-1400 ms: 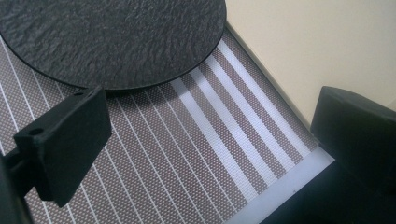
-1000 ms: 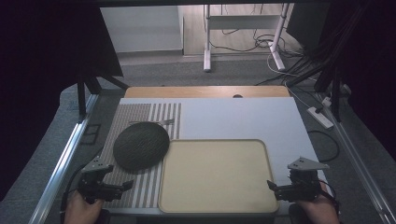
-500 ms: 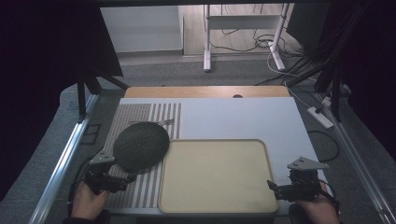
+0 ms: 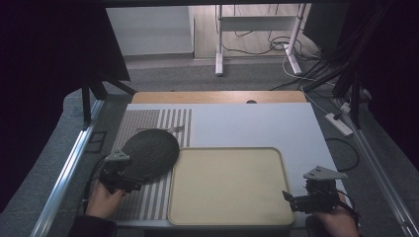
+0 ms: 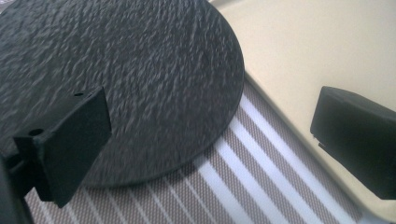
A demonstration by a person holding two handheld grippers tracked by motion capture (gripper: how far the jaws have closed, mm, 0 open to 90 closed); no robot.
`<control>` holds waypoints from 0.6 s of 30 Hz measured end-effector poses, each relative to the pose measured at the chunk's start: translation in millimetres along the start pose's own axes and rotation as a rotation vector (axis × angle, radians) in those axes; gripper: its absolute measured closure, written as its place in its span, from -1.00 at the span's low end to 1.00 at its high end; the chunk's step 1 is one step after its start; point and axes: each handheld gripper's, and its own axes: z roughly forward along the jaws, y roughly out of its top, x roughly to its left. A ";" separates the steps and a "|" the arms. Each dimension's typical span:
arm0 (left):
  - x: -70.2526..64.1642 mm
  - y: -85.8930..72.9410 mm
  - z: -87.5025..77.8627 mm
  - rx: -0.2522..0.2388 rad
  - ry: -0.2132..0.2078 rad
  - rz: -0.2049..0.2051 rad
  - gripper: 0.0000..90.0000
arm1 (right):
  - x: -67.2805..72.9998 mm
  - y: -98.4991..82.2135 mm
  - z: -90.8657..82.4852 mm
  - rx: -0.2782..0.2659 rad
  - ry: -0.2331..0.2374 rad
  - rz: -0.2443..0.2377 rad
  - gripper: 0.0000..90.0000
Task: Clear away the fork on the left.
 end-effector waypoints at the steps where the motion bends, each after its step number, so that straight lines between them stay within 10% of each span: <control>1: 1.3 2.9 2.4 0.005 -0.007 0.000 -1.00 | 0.0 0.0 0.0 0.000 0.000 0.000 -1.00; 18: 14.5 49.5 38.1 0.040 -0.011 0.033 -1.00 | 0.2 0.2 0.5 0.008 0.002 -0.006 -1.00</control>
